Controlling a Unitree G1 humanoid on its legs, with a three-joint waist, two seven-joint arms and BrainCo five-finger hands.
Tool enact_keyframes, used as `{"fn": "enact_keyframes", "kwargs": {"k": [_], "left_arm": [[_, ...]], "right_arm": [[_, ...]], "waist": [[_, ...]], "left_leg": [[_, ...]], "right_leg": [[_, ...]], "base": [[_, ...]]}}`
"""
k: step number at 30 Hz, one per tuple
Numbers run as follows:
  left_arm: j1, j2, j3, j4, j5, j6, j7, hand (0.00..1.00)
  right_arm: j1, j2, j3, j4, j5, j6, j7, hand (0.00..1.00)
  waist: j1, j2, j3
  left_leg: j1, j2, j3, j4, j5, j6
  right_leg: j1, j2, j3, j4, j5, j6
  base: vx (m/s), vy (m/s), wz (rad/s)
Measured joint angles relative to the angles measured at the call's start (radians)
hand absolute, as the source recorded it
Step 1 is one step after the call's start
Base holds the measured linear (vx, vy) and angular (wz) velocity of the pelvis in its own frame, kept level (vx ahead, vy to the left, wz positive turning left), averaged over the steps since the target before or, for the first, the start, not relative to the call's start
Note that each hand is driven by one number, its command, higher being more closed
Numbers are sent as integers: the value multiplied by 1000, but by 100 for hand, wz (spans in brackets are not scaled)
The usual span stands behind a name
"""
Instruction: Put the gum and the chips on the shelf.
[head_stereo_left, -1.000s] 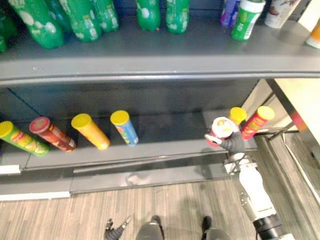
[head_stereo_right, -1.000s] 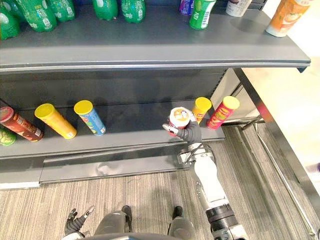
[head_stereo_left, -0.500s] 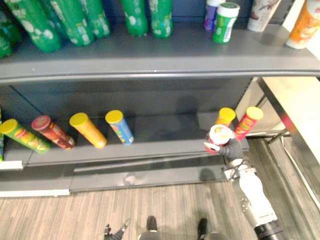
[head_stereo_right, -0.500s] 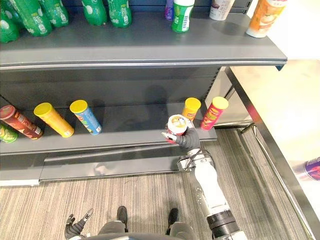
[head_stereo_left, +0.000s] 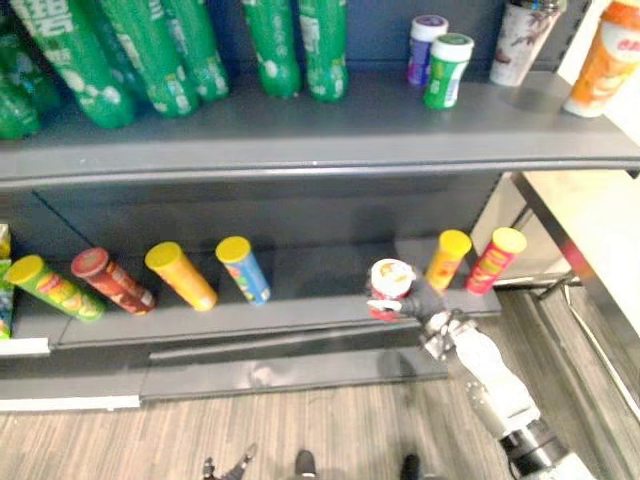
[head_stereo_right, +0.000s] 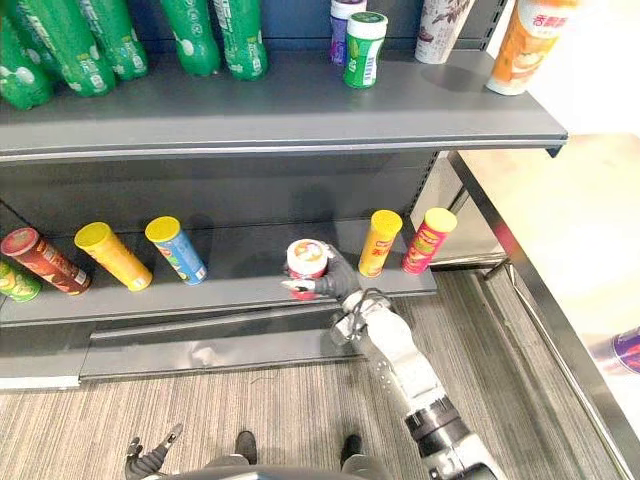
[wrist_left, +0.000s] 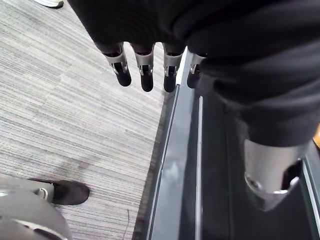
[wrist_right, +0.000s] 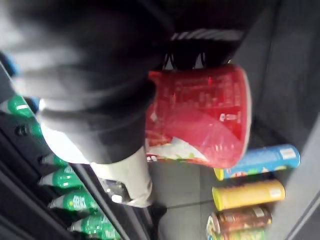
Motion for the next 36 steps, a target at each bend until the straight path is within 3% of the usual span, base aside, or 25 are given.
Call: {"fn": "enact_keyframes", "kwargs": {"k": [4,8,12,20,26,36], "left_arm": [[-2,0,1,28,0,1,0,0],[-1,-2,1,36,0,1,0,0],[-1,-2,7,36,0,6,0,0],[2,-4,38,36,0,31,3,0],[3,-5,53,36,40,42,-1,0],[2,0,53,35,79,49,-19,0]], "right_arm": [[-47,19,72,0,35,44,-2,100],[-125,26,153,-5,70,73,-7,100],[-231,58,165,-49,104,103,-61,100],[-461,69,140,-57,126,151,-196,100],[-603,24,26,-57,182,152,-278,100],[-668,-32,7,-20,179,175,-318,100]], "waist": [[1,0,-1],[24,-5,-10],[30,-17,-19],[50,-41,-35],[51,-46,-38],[51,-47,-52]], "left_leg": [[0,-1,-24,-6,4,3],[-9,5,-30,-7,8,-2],[-21,10,-52,-7,16,-5],[-21,12,-54,-6,21,-3],[-9,13,-50,-6,21,-4],[-7,25,-44,-7,22,-6]], "right_leg": [[15,-1,-22,-3,0,0],[13,3,-25,-14,0,0],[13,7,-43,-14,0,-1],[16,12,-45,-18,4,-7],[27,16,-42,-18,4,-7],[30,28,-38,-28,6,-10]], "base": [[-39,-5,17],[-39,-16,4],[-13,-18,13],[0,0,0],[0,-2,-1],[0,-2,0]]}}
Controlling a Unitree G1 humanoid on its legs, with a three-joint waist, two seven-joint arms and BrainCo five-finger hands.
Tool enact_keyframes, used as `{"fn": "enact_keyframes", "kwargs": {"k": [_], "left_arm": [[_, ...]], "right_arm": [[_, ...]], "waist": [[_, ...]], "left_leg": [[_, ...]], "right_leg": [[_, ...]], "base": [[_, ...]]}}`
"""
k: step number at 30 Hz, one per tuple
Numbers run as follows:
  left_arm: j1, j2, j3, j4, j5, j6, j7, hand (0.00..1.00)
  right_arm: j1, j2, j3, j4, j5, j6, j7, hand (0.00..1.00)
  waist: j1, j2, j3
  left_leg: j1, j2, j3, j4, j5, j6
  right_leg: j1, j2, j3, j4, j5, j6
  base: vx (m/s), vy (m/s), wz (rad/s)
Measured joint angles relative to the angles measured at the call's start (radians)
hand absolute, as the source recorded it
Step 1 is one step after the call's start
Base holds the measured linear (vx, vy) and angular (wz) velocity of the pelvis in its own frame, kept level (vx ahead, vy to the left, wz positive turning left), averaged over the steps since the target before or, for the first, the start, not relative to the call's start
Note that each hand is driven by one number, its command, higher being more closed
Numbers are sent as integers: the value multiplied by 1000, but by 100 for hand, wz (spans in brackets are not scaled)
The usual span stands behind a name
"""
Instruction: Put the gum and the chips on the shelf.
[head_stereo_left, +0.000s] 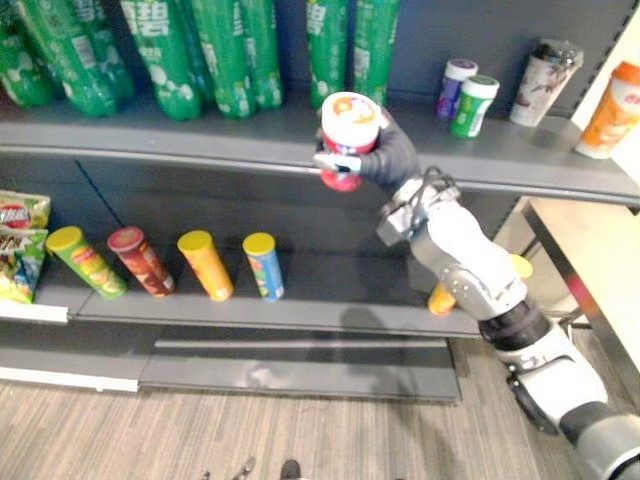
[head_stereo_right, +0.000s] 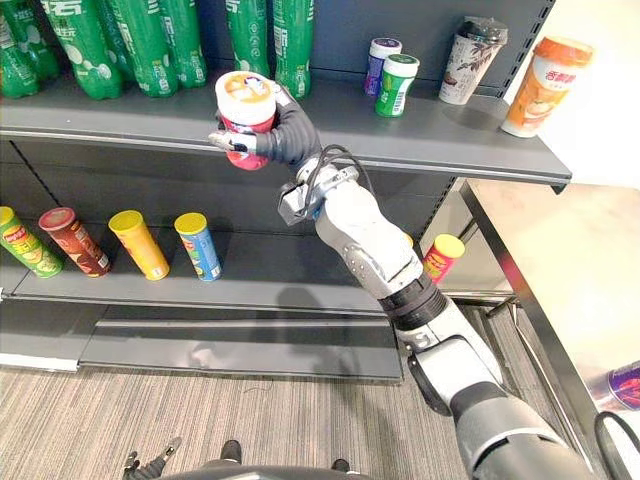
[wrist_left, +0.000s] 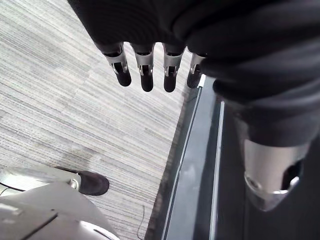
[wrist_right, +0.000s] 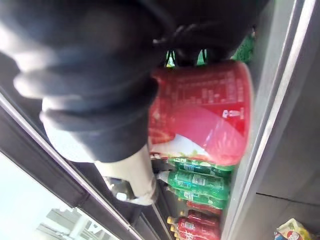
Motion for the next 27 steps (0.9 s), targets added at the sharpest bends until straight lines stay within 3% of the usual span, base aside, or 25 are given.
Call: {"fn": "enact_keyframes", "kwargs": {"k": [15,27], "left_arm": [[-8,21,-36,-1,39,22,-18,0],[-9,21,-36,-10,39,23,-25,0]], "right_arm": [[-59,-54,-143,233,-47,45,-151,100],[-89,-79,-204,360,-48,65,-144,100]], "waist": [[3,-2,-2],[4,0,-1]], "left_leg": [[-2,3,5,0,1,-1],[-2,3,5,-1,1,-1]], "right_leg": [[-2,4,2,-5,6,-8],[-2,5,4,-6,6,-8]], "base": [[2,-1,-1],[0,0,0]]}}
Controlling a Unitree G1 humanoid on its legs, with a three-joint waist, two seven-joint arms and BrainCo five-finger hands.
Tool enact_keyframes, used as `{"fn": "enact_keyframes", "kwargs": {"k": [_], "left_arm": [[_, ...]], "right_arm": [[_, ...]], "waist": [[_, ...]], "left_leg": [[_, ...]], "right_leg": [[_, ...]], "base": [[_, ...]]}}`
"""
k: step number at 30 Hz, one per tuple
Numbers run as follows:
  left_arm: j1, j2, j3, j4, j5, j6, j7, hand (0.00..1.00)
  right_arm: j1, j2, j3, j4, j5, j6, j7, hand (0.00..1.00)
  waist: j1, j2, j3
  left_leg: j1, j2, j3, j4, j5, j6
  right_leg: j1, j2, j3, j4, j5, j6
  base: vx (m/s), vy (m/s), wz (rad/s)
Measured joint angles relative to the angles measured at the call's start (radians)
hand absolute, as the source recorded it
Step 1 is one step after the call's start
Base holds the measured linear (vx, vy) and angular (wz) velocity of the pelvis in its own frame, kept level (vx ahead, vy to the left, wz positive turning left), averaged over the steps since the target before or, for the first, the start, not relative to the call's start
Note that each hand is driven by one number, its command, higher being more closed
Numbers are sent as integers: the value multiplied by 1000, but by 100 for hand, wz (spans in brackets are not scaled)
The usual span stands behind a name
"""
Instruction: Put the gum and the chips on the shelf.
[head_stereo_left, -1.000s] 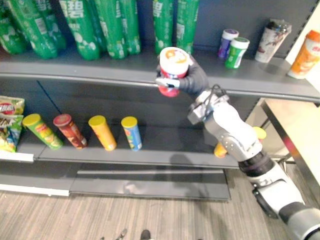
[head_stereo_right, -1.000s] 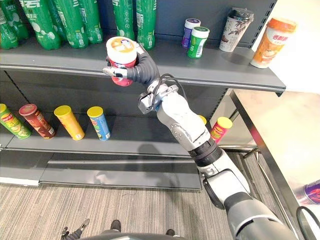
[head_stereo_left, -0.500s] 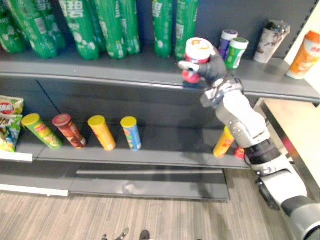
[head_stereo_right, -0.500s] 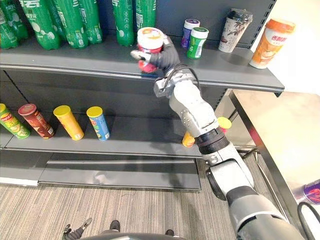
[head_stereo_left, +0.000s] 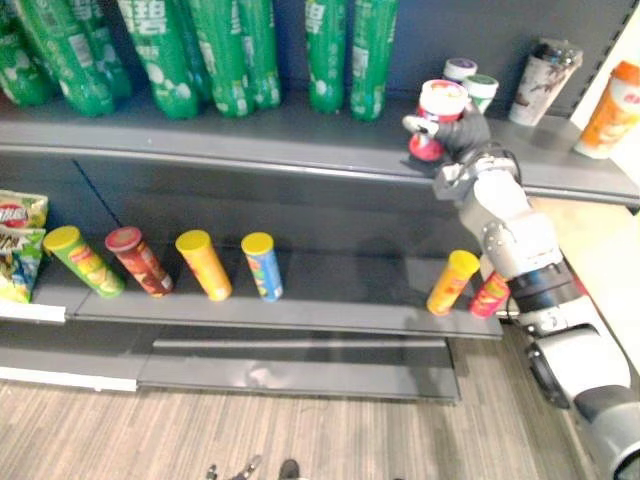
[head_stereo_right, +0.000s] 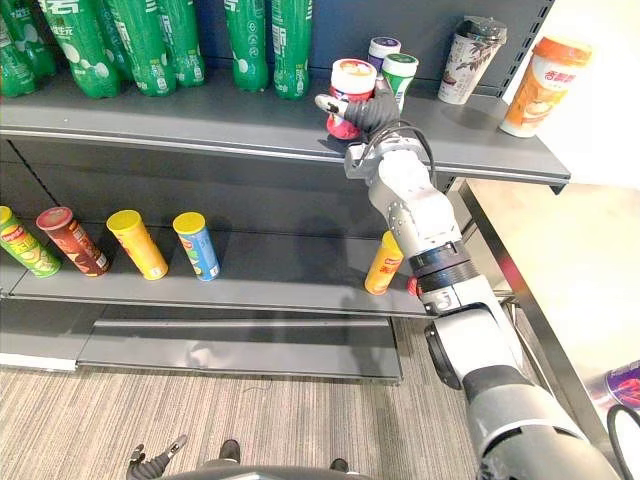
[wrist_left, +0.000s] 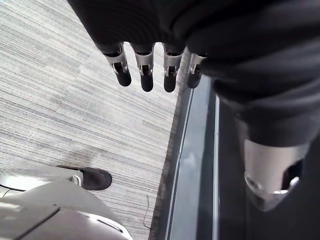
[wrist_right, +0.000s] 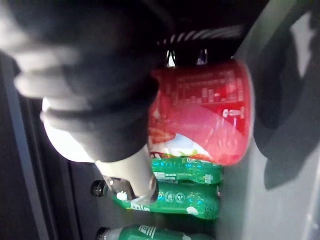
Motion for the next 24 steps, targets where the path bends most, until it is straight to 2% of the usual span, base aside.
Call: {"fn": "enact_keyframes", "kwargs": {"k": [5,12,20,24], "left_arm": [[-2,0,0,-5,1,0,-3,0],[-18,0,0,-9,0,-1,-6,0],[-15,-1,0,-11,-1,0,-9,0],[-12,-1,0,-23,-1,0,-10,0]], "right_arm": [[0,-15,-4,16,0,20,42,100],[3,-42,-4,22,-24,21,86,100],[29,-51,-28,32,-41,-22,112,100],[30,-56,-44,37,-42,-34,128,100]], "waist": [[0,3,2],[-3,5,4],[-4,9,11],[-2,3,33]], "left_leg": [[1,1,9,0,0,0],[1,1,21,0,0,0],[5,-15,22,-1,-5,0],[20,-22,29,-1,-13,1]], "right_leg": [[-3,1,9,0,0,0],[-13,2,24,1,4,-2],[-8,-14,23,2,4,1],[3,-22,27,2,2,8]], "base": [[0,0,-5],[6,0,-6],[0,0,0],[-2,7,-3]]}}
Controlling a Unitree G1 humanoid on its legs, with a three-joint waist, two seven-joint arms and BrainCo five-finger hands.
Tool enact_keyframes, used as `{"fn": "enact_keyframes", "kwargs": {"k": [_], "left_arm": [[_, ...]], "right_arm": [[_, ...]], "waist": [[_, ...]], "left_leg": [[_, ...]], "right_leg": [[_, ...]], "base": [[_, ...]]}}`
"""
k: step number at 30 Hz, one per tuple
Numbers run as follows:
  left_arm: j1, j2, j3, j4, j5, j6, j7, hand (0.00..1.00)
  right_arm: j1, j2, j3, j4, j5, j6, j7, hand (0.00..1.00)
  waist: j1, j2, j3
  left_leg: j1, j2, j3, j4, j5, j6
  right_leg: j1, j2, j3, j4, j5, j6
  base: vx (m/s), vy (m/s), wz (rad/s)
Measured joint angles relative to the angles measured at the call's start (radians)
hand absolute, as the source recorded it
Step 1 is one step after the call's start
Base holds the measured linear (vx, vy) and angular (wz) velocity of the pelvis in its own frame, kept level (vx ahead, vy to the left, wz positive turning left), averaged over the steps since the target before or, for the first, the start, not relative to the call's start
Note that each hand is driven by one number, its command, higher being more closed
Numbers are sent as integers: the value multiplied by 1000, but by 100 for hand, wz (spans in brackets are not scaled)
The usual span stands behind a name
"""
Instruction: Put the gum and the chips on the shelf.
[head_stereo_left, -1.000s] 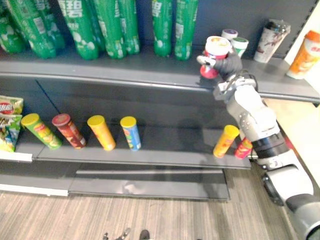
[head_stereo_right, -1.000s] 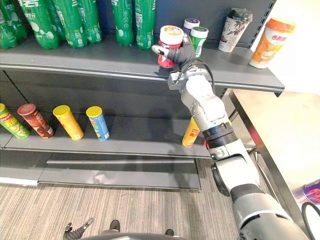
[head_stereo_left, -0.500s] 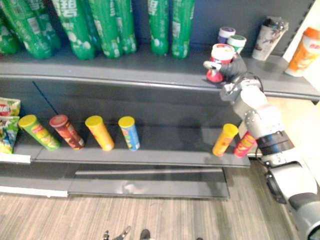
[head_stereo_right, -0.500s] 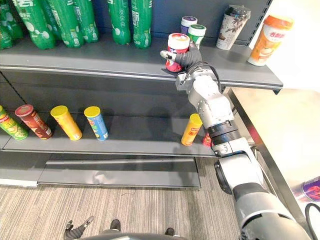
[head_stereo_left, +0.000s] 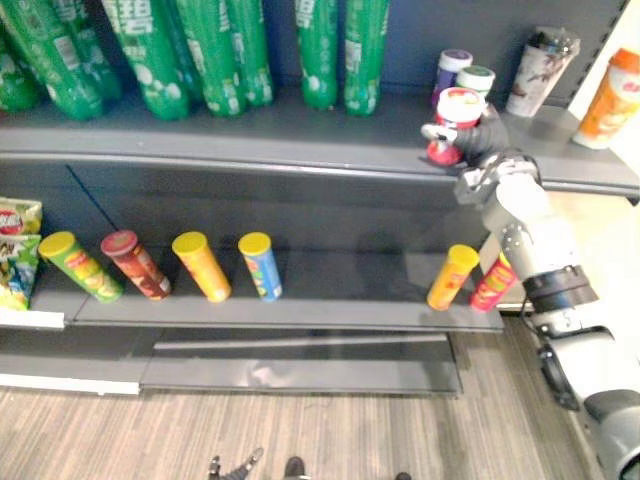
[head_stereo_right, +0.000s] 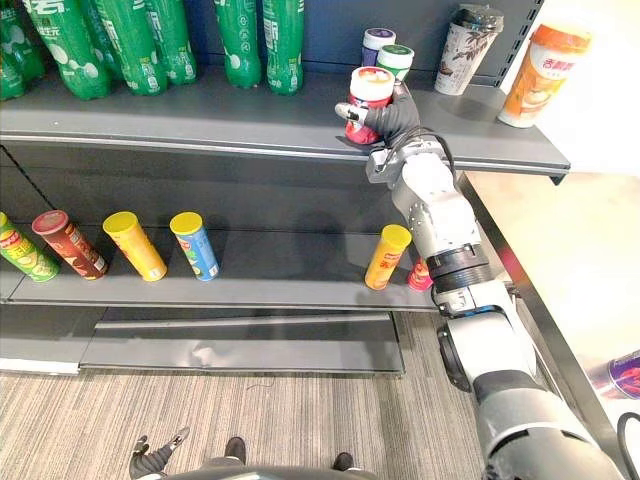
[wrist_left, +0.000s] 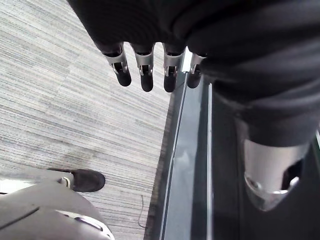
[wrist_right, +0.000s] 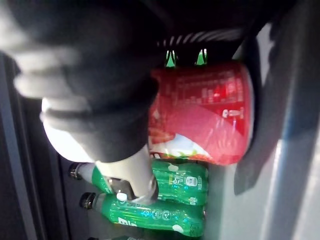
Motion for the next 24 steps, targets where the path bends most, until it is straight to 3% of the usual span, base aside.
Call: {"fn": "enact_keyframes", "kwargs": {"k": [15,16,24], "left_arm": [[-3,6,-1,-8,0,0,-1,0],[-4,8,-2,-8,0,0,-1,0],[-5,12,-8,-8,0,0,-1,0]], "right_arm": [[-1,-27,-31,45,-39,-63,-1,100],[-3,-27,-39,53,-39,-65,0,0],[-4,-35,-40,76,-39,-70,6,0]], "waist": [[1,-14,8],[1,-16,9],[1,-21,15]], "left_leg": [[3,-30,14,-1,-13,17],[4,-30,13,-1,-13,17],[17,-35,15,-1,-16,17]], "right_leg": [[3,-26,8,-1,-1,14],[3,-26,7,-1,-1,14],[15,-30,5,-1,-2,15]], "base": [[23,7,-1],[33,-7,3],[10,-1,0]]}}
